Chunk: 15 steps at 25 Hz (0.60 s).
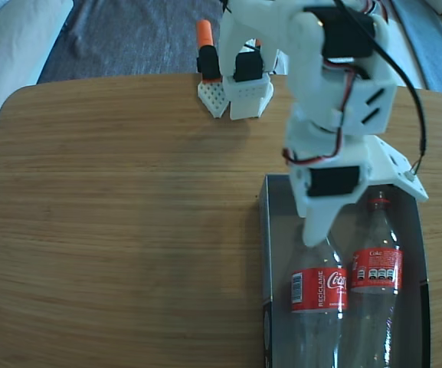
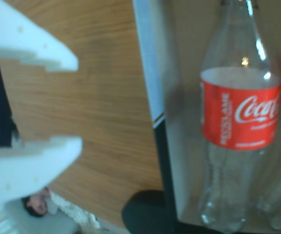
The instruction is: Grasp the bottles and put them in the box.
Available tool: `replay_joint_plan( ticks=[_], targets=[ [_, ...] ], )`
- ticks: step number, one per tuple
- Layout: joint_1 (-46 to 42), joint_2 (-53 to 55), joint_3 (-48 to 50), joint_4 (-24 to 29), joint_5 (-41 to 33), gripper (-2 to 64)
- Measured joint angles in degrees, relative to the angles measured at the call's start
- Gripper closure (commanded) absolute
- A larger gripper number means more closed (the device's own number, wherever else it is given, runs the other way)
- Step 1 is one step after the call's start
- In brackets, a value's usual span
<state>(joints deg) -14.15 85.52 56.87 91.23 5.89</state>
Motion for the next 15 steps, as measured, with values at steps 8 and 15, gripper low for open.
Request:
replay_joint_plan(
  ticks=[8, 15],
  targets=[
    [4.39, 12.57, 14.24, 0.0, 0.0, 61.5],
    [7.29, 24.17, 25.22, -2.72, 0.0, 61.5]
  ],
)
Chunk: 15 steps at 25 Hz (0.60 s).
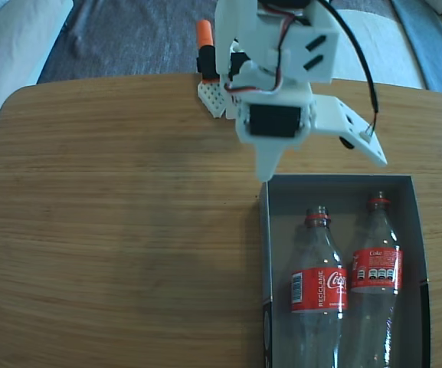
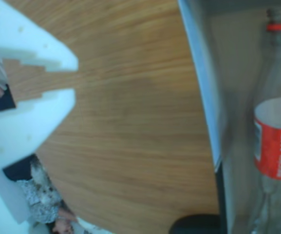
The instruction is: Grasp the bottles and put them in the box.
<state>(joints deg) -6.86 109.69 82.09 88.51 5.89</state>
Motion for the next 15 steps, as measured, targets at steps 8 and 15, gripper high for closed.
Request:
replay_joint_plan(
  ticks=[8, 15],
  targets=[
    [3.52, 8.79, 11.07, -4.39, -2.46, 61.5],
    [3.78, 17.75, 24.61, -10.46, -9.49, 61.7]
  ],
)
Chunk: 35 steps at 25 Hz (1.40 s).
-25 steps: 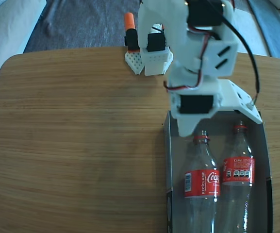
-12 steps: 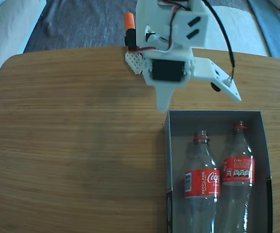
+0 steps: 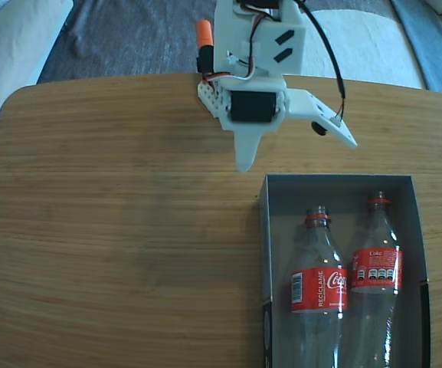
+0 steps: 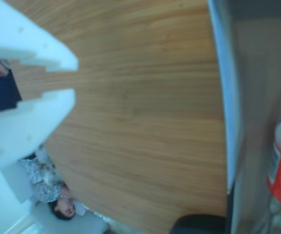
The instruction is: Grasp the bottles and put them in the box.
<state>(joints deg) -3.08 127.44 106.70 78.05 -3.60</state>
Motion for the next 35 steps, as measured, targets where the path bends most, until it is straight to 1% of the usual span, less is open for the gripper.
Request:
replay_joint_plan(
  ticks=[6, 11, 23, 28, 35],
  targets=[
    [0.35, 4.75, 10.72, -4.57, 0.0, 61.8],
    [0.44, 10.2, 17.58, -8.26, 0.0, 61.8],
    [0.26, 21.97, 29.79, -8.44, 0.0, 61.9],
    [0.35, 26.63, 33.13, -8.44, 0.0, 61.9],
    [0.26, 29.79, 35.42, -8.61, 7.65, 61.8]
  ],
)
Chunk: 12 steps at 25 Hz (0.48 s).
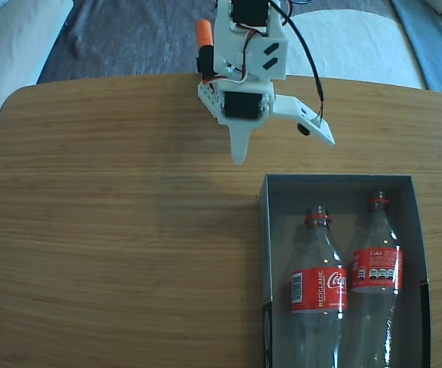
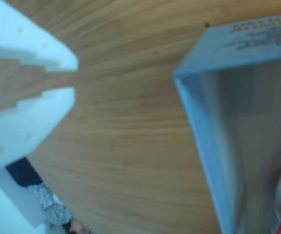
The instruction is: Grasp the bottles and put them in the box.
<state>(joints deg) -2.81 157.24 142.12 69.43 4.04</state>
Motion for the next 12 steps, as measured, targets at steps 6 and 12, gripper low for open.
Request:
replay_joint_plan(
  ticks=[6, 12],
  targets=[
    [0.09, 0.18, 4.92, -4.83, 4.92, 61.7],
    [-0.18, 0.18, 8.53, -8.7, 5.27, 61.6]
  ],
)
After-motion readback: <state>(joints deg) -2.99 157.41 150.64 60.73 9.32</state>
